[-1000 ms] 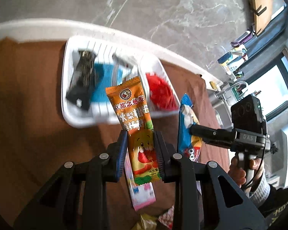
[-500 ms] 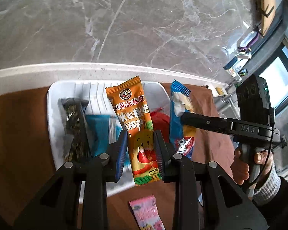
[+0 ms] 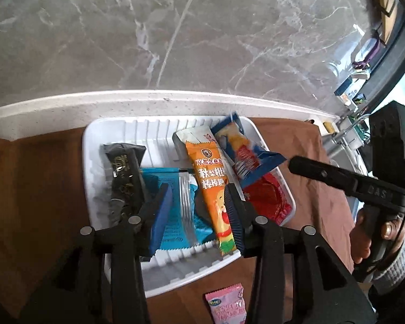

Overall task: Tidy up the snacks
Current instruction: 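Place both bars into the white tray and open both tools, then grasp the white clear-wrapped packet with the right tool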

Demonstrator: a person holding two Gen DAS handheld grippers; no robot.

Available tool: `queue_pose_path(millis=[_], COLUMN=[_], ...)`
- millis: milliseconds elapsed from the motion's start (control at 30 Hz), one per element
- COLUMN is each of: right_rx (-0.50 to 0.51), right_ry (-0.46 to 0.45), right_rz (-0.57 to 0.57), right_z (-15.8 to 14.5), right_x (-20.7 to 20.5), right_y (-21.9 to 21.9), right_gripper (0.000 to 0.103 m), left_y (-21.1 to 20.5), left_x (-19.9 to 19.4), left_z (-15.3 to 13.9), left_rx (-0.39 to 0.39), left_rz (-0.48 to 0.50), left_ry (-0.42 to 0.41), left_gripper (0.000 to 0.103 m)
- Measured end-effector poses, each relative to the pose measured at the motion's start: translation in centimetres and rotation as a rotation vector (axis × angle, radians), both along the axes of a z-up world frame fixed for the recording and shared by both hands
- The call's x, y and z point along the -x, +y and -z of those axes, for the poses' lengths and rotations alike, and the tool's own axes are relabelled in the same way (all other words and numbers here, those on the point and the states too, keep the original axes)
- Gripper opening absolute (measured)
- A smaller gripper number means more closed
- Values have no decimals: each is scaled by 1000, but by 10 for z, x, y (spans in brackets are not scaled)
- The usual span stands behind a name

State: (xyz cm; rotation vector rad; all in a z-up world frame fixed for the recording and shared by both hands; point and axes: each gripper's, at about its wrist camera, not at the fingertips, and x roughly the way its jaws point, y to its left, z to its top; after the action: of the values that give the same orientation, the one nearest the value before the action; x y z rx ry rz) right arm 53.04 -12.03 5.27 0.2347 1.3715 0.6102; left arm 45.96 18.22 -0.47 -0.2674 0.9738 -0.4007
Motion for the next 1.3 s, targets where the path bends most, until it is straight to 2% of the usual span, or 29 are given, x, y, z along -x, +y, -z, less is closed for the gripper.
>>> queue_pose_path(millis=[167,300,600,733,1067,1300], right_rx=[-27,-10,114,190,323,348], right_ry=[1,8,63,71,74,76], right_rz=[-22,-47,-78,-79,-97,-102], right_z=[-22,-32,-30,-29,-17,-12], right_x=[32,65,140,168,212,225], right_y=[-10,-19,-60,-84,-113,-116], right_gripper=[37,39,43,47,49,50], left_y=[5,2,-32,-41,-60,-76], left_x=[33,65,138,158,166,165], left_z=[-14,-17,25,40,52,59], left_rx=[-18,-26,-58,-65,-129,-169], left_rz=[14,48,146,166,170,189], left_ry=[-30,-19,143,181,204,214], left_gripper=[41,43,44,44,48,48])
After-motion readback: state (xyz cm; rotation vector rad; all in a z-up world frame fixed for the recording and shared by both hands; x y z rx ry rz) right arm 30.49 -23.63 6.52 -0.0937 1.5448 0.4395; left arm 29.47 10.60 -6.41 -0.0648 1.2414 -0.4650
